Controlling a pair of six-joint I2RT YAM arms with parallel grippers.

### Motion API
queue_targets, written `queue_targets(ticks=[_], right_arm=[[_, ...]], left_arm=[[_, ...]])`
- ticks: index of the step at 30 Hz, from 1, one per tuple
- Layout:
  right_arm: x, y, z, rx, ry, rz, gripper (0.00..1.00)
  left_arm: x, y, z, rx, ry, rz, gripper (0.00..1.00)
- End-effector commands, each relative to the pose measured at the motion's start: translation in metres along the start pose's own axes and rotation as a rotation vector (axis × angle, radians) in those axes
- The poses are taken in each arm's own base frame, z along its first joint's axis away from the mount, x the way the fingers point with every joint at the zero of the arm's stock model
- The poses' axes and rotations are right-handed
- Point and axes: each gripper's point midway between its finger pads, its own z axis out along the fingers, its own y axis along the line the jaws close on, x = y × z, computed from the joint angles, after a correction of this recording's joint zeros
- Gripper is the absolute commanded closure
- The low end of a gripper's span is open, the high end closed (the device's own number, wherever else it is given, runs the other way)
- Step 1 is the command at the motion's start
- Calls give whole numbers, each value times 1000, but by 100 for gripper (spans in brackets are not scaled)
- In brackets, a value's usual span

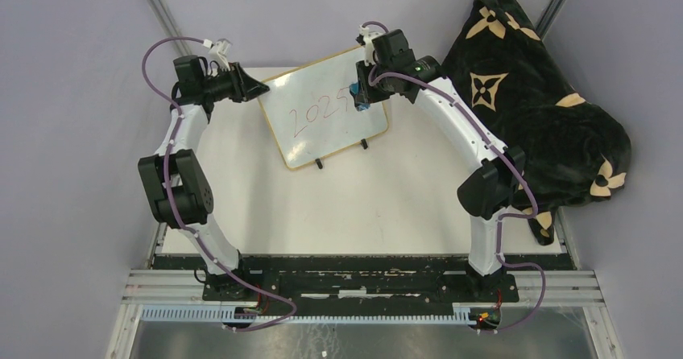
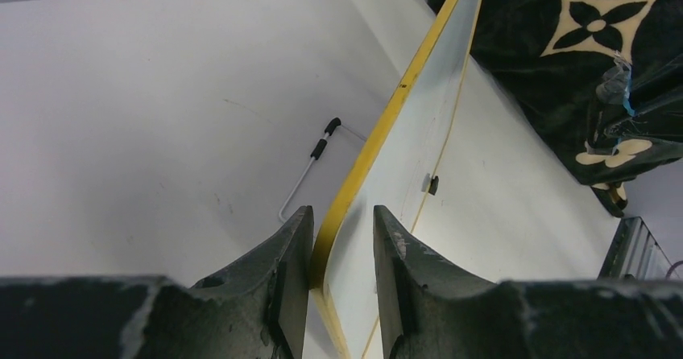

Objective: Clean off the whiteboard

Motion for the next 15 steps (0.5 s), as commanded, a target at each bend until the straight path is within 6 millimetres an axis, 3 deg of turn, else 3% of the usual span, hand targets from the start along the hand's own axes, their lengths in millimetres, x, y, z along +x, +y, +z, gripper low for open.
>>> queue_targets(ticks=[1, 10, 15], right_arm=[[-22, 4, -4, -23, -72, 10, 100], [-19, 3, -4, -18, -60, 20, 100], [-14, 1, -4, -5, -44, 20, 99]], left_arm=[[-15, -18, 0, 100, -7, 50, 60], [-3, -20, 3, 173, 31, 62, 57], [6, -15, 5, 189, 48, 66, 62]])
